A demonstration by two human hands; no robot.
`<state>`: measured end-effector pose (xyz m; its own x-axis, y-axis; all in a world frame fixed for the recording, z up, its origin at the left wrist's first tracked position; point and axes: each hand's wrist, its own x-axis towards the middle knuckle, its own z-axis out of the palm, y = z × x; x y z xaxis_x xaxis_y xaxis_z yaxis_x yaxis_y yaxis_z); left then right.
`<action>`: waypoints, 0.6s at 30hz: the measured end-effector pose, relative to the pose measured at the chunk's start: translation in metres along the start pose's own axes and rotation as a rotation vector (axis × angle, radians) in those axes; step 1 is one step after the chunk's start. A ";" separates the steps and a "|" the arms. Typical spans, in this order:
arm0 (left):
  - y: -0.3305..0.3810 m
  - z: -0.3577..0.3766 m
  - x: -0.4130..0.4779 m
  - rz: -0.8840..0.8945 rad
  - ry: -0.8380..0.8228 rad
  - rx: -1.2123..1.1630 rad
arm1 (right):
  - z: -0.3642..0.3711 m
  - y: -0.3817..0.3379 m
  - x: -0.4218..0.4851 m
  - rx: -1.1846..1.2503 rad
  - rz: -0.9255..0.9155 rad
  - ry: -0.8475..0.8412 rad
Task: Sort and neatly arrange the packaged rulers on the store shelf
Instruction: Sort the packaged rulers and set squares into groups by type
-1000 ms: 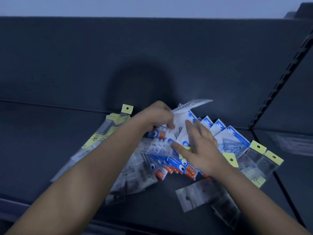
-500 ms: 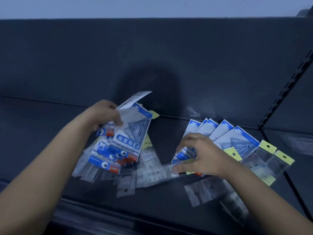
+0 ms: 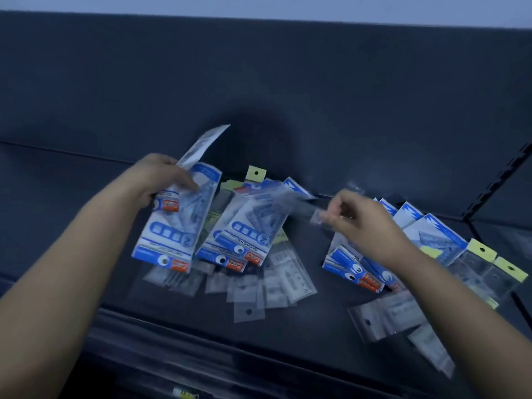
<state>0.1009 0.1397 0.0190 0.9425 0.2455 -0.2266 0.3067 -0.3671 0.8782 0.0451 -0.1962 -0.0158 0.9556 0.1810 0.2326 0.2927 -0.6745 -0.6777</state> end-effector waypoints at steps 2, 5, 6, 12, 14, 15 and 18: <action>-0.012 -0.013 0.003 -0.020 -0.016 0.021 | -0.005 -0.006 0.007 0.013 0.008 0.090; -0.026 -0.016 0.011 0.018 -0.050 0.220 | -0.006 -0.019 0.015 0.179 0.068 0.220; -0.028 -0.013 0.012 0.056 -0.039 0.316 | -0.005 -0.023 0.018 0.304 0.130 0.253; -0.013 0.008 0.012 0.336 -0.037 0.411 | 0.013 -0.027 0.014 0.819 0.589 0.221; -0.003 0.016 0.004 0.371 -0.145 0.315 | 0.016 -0.020 0.008 0.899 0.619 0.199; 0.003 0.022 -0.002 0.391 -0.215 0.273 | 0.016 -0.017 0.004 0.941 0.628 0.193; 0.020 0.044 -0.019 0.456 -0.400 0.099 | 0.012 -0.007 -0.006 1.053 0.682 0.230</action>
<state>0.0949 0.0879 0.0220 0.9524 -0.3049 0.0047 -0.1460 -0.4425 0.8848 0.0380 -0.1835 -0.0206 0.9253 -0.1758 -0.3359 -0.2664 0.3287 -0.9061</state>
